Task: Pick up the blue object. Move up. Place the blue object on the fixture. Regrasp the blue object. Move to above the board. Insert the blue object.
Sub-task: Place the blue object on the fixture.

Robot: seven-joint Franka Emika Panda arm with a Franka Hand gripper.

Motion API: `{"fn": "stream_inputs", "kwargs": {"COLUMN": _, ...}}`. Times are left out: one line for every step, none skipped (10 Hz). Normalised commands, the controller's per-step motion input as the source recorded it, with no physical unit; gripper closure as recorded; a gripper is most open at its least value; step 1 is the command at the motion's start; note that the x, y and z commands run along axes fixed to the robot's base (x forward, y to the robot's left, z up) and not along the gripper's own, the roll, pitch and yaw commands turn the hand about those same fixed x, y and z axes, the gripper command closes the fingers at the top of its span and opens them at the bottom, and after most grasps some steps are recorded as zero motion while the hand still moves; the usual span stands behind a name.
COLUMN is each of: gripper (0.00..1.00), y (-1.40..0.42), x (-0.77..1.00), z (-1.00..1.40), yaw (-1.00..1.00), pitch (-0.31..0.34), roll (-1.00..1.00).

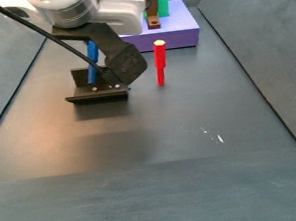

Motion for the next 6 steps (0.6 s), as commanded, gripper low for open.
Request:
{"fn": "stream_inputs", "kwargs": {"gripper": 1.00, "y": 0.00, "x": 0.11, "z": -0.24, "yaw": 0.08, "pitch": 0.077, "roll": 0.33}}
{"fn": "stream_inputs", "kwargs": {"gripper": 1.00, "y": 0.00, "x": 0.08, "z": -0.24, "yaw": 0.07, "pitch": 0.034, "roll": 0.14}}
{"fn": "stream_inputs", "kwargs": {"gripper": 1.00, "y": 0.00, "x": 0.00, "z": -0.25, "yaw": 0.05, "pitch": 0.000, "roll": 0.03}}
{"fn": "stream_inputs", "kwargs": {"gripper": 1.00, "y": -0.06, "x": 0.00, "z": -0.19, "yaw": 0.05, "pitch": 0.000, "roll": -0.01}}
{"fn": "stream_inputs", "kwargs": {"gripper": 1.00, "y": -0.05, "x": 0.00, "z": -0.19, "yaw": 0.04, "pitch": 0.000, "roll": -0.03}}
{"fn": "stream_inputs", "kwargs": {"gripper": 1.00, "y": 0.00, "x": 0.00, "z": -0.19, "yaw": 0.04, "pitch": 0.000, "roll": -0.03}}
